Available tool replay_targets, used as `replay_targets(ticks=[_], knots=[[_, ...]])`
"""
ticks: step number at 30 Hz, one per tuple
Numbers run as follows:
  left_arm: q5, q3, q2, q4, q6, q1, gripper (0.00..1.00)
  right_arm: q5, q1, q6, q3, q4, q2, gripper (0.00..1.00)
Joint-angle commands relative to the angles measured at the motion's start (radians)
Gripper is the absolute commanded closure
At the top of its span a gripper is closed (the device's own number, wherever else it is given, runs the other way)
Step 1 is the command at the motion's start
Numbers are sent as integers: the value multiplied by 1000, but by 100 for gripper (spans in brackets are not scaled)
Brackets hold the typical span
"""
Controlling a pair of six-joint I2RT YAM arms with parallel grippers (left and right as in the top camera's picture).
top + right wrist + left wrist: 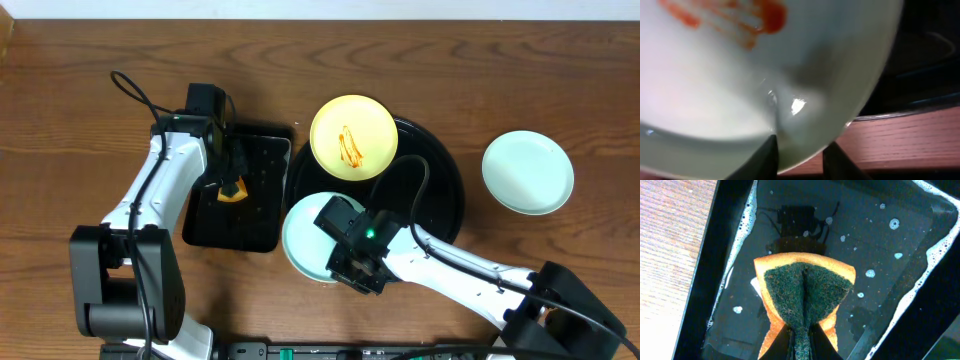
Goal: Clean dirty plates on tray and stack at the side
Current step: 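Reach the right gripper to the front pale green plate rim, then drag the front pale green plate toward the tray center with the right gripper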
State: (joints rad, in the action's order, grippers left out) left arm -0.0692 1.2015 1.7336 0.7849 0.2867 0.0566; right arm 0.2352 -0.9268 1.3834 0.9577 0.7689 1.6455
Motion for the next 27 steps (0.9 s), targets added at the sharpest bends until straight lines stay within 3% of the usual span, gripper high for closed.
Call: replay_targets(ticks=[1, 9, 18, 27], knots=[[1, -7, -15, 4, -13, -4, 92, 1, -3, -2, -5, 14, 10, 81], [1, -7, -15, 4, -13, -4, 92, 1, 33, -73, -5, 34, 9, 99], [1, -7, -15, 4, -13, -4, 92, -16, 106, -230, -5, 36, 8, 99], [1, -7, -15, 4, -13, -4, 92, -215, 217, -408, -4, 92, -40, 99]])
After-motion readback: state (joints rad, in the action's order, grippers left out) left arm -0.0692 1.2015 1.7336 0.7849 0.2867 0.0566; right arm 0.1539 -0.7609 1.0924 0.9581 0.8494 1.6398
